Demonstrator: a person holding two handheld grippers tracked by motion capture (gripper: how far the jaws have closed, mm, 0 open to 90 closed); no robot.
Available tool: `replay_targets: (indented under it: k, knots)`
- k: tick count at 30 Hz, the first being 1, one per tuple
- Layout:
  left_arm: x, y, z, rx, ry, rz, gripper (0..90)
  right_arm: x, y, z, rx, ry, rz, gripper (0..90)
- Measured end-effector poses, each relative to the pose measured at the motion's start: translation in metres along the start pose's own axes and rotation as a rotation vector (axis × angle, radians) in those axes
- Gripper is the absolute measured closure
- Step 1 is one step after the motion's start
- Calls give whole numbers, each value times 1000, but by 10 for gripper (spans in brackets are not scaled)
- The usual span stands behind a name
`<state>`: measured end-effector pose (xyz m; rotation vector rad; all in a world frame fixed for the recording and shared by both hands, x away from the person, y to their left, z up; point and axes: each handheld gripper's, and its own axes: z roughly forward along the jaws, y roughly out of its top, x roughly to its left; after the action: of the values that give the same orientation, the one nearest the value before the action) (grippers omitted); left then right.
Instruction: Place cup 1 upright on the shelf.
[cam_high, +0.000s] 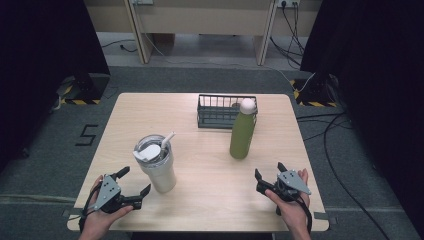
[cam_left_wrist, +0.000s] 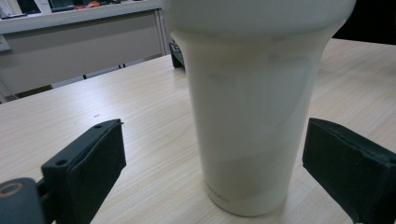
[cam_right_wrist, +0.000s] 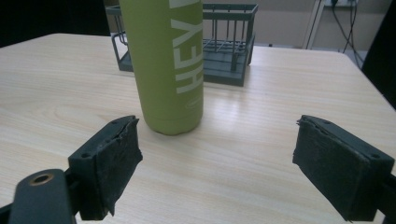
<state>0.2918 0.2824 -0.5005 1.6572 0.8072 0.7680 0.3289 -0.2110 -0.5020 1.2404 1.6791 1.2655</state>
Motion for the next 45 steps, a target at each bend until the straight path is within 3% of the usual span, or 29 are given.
replay_targets:
  k: [5, 9, 26, 45]
  knots:
    - [-4, 3, 5, -1, -19, -2, 32, -1, 2, 0, 0, 12, 13, 146]
    - [-6, 5, 9, 1, -21, -19, 2, -2, 3, 1, 1, 12, 12, 146]
    - [-8, 6, 25, 10, -22, -15, 0, 0, 3, 3, 17, 20, 6, 149]
    - [-14, 15, 59, -24, -50, -29, 0, 2, 2, 4, 29, 31, 5, 151]
